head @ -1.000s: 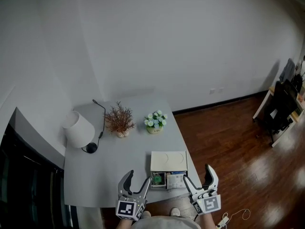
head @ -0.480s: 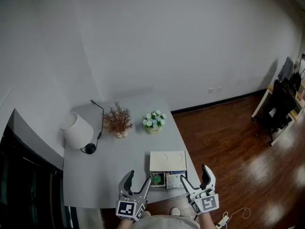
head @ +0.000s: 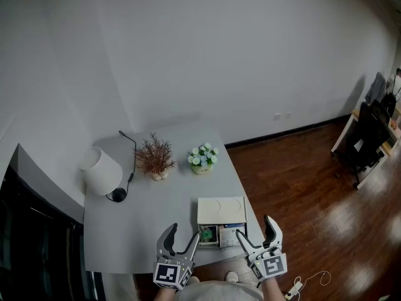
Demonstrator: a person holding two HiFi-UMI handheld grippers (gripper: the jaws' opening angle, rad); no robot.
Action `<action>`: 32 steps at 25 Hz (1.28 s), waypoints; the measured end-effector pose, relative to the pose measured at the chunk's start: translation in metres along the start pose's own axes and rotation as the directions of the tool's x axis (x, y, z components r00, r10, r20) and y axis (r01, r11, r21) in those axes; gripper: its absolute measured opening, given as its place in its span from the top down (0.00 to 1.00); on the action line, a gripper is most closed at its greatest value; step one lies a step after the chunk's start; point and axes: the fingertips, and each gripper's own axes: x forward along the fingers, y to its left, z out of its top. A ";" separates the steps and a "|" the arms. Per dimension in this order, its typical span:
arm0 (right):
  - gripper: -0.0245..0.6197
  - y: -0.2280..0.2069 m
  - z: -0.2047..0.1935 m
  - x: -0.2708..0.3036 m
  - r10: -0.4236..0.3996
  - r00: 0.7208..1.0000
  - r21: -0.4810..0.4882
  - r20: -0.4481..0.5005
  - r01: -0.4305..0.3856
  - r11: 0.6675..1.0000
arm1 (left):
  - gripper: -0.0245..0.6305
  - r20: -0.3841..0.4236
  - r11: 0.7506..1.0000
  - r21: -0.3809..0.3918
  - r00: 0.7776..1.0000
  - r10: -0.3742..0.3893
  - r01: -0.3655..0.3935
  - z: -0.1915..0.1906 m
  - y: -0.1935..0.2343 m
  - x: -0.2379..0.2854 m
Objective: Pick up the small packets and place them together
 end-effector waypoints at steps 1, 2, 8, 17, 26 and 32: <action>0.32 0.000 0.000 0.000 0.000 1.000 0.000 -0.001 0.000 1.000 | 0.53 -0.002 1.000 0.003 1.000 -0.003 0.003 0.000 -0.001 0.000; 0.32 0.000 0.000 0.000 0.000 1.000 0.000 -0.001 0.000 1.000 | 0.53 -0.004 1.000 0.006 1.000 -0.007 0.007 0.000 -0.001 0.001; 0.32 0.002 -0.002 0.000 0.001 1.000 0.003 -0.008 -0.001 1.000 | 0.53 -0.011 1.000 0.008 1.000 -0.016 0.016 -0.002 -0.003 0.000; 0.33 0.001 -0.002 -0.002 -0.002 1.000 0.021 0.001 0.002 1.000 | 0.53 -0.103 0.997 0.004 0.992 -0.072 0.073 -0.032 -0.013 0.007; 0.34 -0.012 -0.009 -0.012 -0.023 1.000 0.041 -0.007 0.024 0.999 | 0.44 -0.630 0.961 0.056 0.757 -0.175 0.270 -0.216 -0.036 0.033; 0.34 -0.015 -0.031 -0.026 -0.013 0.997 0.048 -0.082 0.017 0.999 | 0.50 -0.738 0.934 0.045 0.642 -0.207 0.354 -0.263 -0.054 0.060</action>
